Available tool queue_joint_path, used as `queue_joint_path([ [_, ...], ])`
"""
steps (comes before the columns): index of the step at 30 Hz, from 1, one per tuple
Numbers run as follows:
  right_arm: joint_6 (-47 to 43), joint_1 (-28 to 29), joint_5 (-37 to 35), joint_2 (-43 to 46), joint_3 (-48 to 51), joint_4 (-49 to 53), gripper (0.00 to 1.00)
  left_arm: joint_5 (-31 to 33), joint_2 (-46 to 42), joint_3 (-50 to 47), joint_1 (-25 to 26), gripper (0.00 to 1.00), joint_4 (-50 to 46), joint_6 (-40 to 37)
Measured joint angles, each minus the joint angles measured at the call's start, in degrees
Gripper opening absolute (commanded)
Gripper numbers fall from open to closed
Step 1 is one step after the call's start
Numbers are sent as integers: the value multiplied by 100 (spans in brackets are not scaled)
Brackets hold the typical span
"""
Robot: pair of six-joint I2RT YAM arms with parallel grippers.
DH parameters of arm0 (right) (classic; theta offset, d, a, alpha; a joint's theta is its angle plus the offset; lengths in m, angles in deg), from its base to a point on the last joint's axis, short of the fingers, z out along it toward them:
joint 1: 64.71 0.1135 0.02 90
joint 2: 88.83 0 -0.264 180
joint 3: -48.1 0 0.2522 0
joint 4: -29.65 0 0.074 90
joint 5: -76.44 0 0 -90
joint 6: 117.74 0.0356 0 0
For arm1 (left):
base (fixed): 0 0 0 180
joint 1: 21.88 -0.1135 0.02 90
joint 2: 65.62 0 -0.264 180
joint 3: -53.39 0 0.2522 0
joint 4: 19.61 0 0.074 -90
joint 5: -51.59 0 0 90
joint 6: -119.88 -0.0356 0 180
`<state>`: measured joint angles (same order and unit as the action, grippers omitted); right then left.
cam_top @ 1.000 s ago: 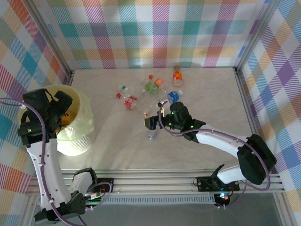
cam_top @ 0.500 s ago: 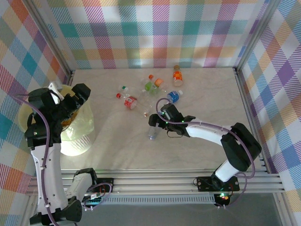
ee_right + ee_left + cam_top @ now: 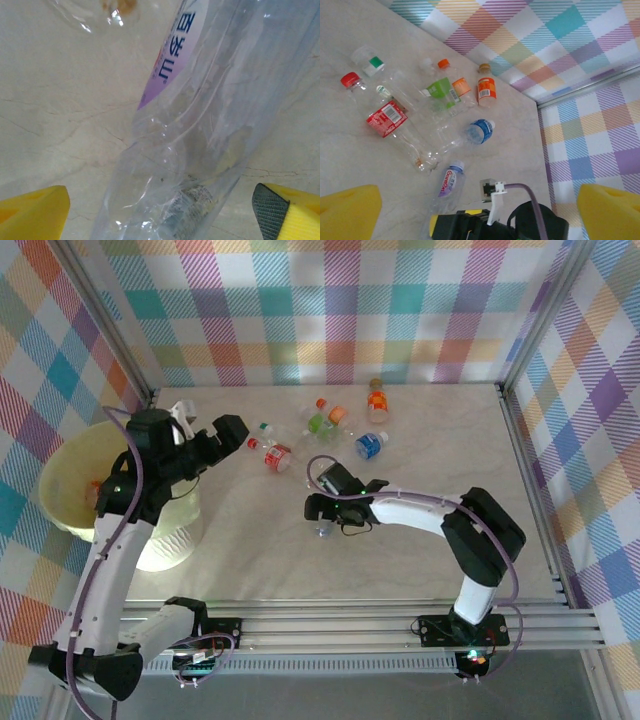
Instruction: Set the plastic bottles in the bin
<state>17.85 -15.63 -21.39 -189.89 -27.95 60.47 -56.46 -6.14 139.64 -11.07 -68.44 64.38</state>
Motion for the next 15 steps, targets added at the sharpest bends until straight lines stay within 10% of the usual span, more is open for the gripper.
queue_joint_path([
  [15, -313, 227, -568, 129, 627, 146, 63, 391, 894, 22, 1010, 100, 339, -28],
])
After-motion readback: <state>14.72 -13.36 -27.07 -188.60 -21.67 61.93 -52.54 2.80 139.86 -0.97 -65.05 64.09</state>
